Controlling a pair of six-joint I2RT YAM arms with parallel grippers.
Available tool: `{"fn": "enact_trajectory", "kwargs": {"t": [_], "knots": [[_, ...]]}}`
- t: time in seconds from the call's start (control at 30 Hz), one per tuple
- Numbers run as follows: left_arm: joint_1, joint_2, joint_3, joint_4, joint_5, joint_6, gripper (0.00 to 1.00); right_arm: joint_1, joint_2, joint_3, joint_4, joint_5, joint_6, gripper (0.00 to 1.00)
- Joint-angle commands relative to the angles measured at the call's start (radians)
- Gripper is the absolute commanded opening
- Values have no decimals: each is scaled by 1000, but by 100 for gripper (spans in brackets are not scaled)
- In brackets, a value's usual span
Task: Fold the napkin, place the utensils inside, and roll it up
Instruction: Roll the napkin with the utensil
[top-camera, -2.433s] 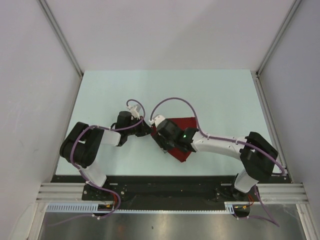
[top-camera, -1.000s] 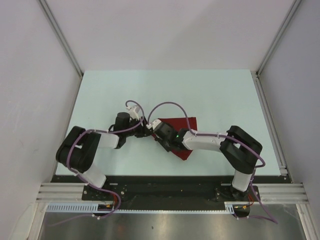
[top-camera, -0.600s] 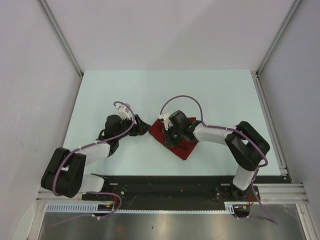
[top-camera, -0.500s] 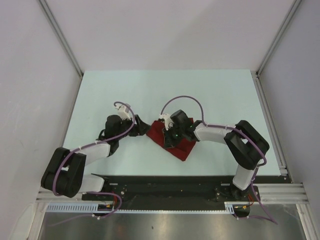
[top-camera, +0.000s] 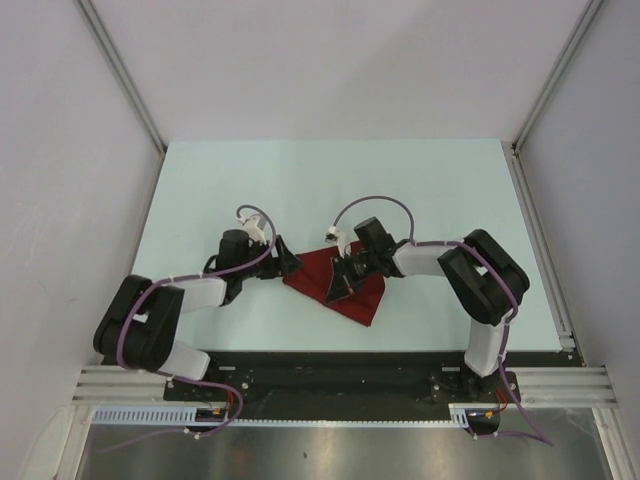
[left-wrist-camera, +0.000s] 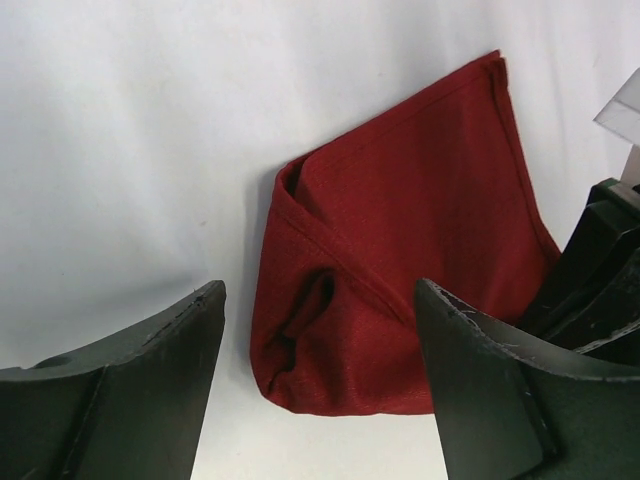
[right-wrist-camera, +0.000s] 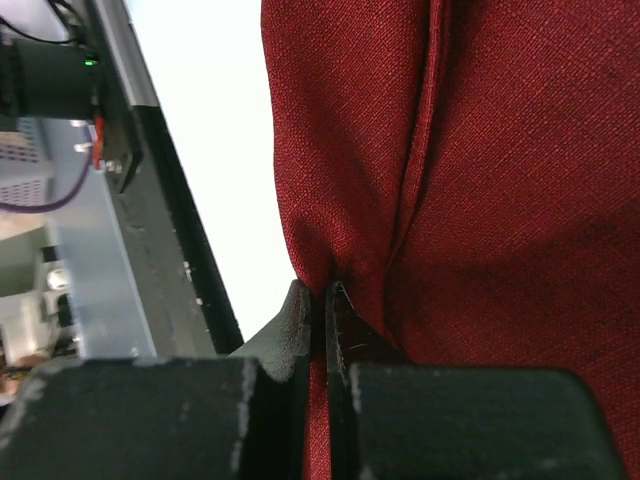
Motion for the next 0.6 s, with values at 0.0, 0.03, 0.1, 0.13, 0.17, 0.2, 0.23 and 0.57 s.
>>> {"fn": "enact_trajectory", "kwargs": {"t": [0.0, 0.03, 0.1, 0.13, 0.17, 0.2, 0.23, 0.57], "knots": [[6, 46, 55, -32, 13, 27, 78, -39, 55, -4, -20, -55, 17, 0], [5, 56, 55, -32, 20, 24, 75, -45, 67, -1, -24, -58, 14, 0], [6, 76, 58, -25, 48, 16, 72, -59, 81, 8, -36, -56, 4, 0], [5, 80, 59, -23, 57, 12, 66, -64, 92, 15, -40, -50, -4, 0], [6, 86, 59, -20, 66, 9, 63, -73, 100, 20, -48, -49, -6, 0], [6, 96, 59, -11, 83, 6, 61, -78, 106, 26, -51, -50, -9, 0], [6, 103, 59, -8, 96, 1, 56, -82, 115, 35, -53, -49, -10, 0], [6, 201, 75, 41, 192, -40, 5, -136, 149, 74, -103, 2, -43, 0]]}}
